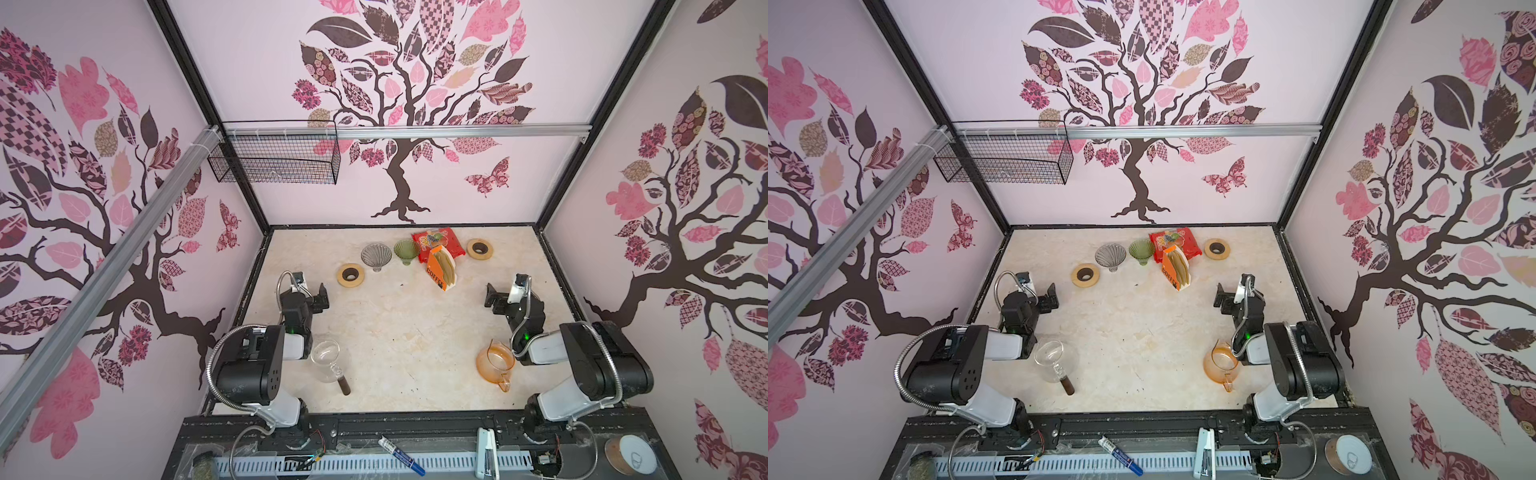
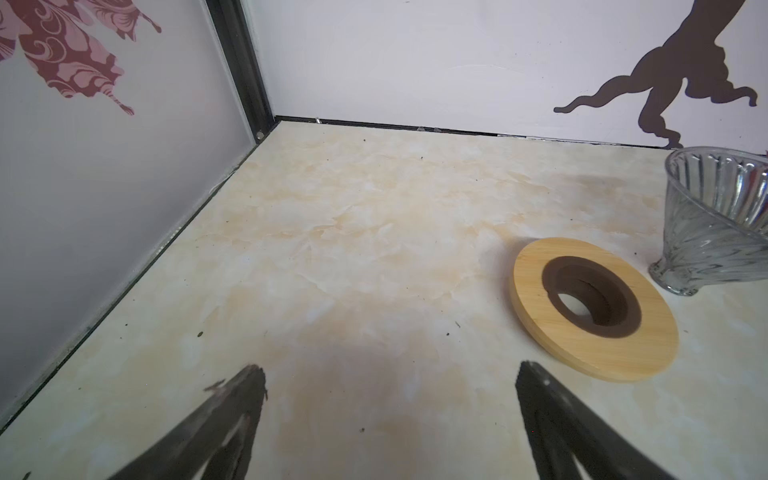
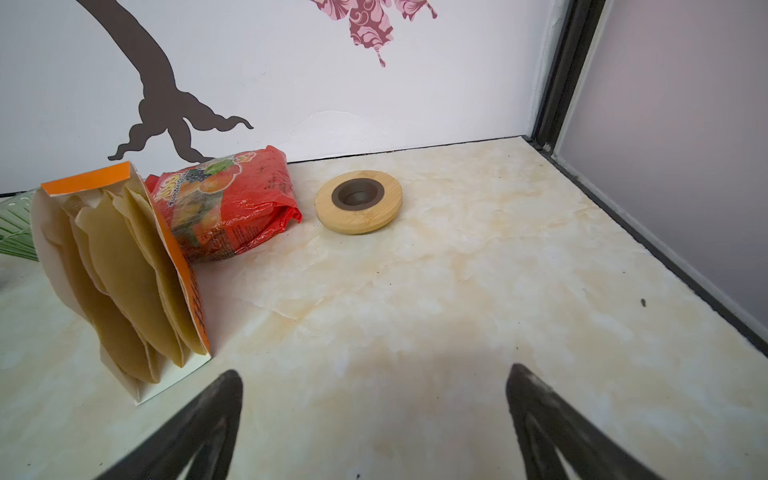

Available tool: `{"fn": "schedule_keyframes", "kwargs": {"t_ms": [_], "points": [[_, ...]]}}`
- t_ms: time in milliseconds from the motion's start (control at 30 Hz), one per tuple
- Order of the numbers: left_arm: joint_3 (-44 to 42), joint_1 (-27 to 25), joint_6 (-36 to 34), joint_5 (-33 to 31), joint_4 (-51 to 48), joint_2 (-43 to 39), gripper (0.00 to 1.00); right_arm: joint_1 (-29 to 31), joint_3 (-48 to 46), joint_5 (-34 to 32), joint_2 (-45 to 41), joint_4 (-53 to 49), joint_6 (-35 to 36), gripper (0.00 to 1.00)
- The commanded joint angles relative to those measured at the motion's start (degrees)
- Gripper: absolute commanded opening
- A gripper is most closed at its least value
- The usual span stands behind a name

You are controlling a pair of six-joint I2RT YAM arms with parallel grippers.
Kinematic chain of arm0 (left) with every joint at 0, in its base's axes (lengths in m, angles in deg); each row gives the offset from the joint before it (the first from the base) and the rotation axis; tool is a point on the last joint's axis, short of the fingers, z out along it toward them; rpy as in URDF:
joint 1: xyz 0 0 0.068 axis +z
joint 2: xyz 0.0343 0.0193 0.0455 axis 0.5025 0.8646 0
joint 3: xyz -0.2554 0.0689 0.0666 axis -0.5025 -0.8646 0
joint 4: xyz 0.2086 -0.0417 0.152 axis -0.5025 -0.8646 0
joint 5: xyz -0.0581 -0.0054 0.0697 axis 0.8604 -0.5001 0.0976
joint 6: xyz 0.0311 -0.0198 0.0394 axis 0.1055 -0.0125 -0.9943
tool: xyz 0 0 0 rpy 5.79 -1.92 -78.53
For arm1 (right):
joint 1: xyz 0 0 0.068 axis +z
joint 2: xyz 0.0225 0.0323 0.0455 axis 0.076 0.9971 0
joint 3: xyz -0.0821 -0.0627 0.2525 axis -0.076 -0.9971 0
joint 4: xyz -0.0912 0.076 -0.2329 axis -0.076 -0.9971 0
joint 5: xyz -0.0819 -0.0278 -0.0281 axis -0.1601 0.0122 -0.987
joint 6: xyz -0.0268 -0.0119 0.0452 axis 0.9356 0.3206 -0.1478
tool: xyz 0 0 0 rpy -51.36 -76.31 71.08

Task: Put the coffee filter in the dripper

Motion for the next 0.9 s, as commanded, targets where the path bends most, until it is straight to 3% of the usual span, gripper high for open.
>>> {"fn": "schedule_keyframes", "kwargs": {"t_ms": [0, 867], "points": [[0.3, 0.1, -0.6, 0.3, 1.0, 0.0, 0.97, -0.2, 0.4, 0.3, 0.4, 0.9, 0.5, 1.0], [0.3, 0.1, -0.5, 0.3, 1.0, 0.1, 0.97, -0.2, 0.5, 0.4, 0.4, 0.8, 0.7, 1.0]]}}
